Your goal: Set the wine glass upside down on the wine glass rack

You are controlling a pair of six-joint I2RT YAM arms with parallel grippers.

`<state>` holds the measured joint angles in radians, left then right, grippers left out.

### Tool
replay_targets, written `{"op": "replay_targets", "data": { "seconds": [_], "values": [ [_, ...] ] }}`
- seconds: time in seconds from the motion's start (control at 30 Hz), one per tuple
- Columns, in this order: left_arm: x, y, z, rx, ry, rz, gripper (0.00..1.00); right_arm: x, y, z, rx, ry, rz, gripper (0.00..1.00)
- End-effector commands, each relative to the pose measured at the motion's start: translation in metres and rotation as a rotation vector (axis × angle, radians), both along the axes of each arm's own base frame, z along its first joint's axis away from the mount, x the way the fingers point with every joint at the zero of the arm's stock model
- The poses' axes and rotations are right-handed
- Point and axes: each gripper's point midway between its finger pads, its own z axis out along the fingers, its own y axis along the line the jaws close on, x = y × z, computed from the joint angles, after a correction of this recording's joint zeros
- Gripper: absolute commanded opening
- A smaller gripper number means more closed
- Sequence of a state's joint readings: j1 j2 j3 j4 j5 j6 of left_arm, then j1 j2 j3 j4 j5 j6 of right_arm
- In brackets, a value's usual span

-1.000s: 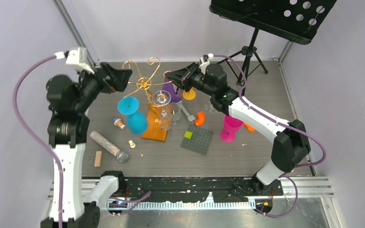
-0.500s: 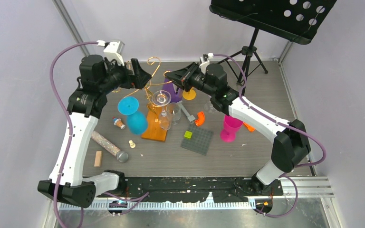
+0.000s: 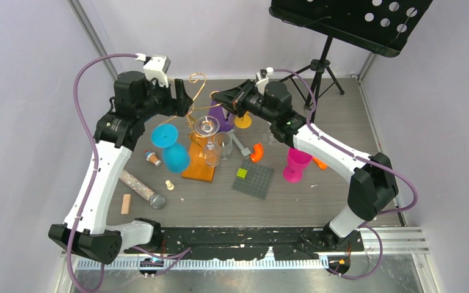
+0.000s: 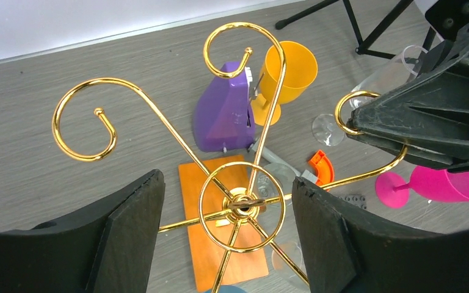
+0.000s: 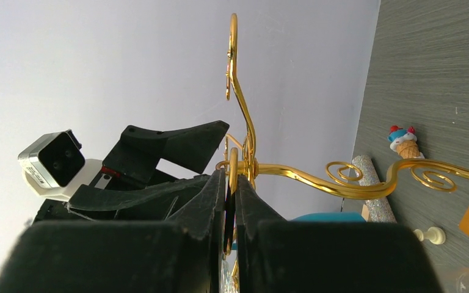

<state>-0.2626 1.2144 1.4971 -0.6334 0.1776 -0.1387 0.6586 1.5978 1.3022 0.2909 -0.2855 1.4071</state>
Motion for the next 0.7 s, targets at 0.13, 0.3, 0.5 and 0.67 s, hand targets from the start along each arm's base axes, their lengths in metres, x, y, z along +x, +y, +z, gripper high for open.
{"op": "replay_targets", "data": {
  "seconds": [0.13, 0.3, 0.5, 0.67],
  "values": [
    [0.002, -0.011, -0.001, 0.008, -0.026, -0.044, 0.62, -0.001, 0.007, -0.014, -0.063, -0.032, 0.033, 0.05],
    [-0.002, -0.017, -0.005, -0.01, -0.017, -0.065, 0.5, 0.001, 0.007, -0.017, -0.067, -0.028, 0.03, 0.05],
    [0.001, -0.019, -0.015, -0.012, 0.004, -0.067, 0.36, 0.002, 0.005, -0.018, -0.074, -0.031, 0.024, 0.05],
    [0.003, -0.019, -0.02, -0.008, 0.013, -0.064, 0.29, 0.002, 0.003, -0.021, -0.083, -0.033, 0.024, 0.22]
  ]
}}
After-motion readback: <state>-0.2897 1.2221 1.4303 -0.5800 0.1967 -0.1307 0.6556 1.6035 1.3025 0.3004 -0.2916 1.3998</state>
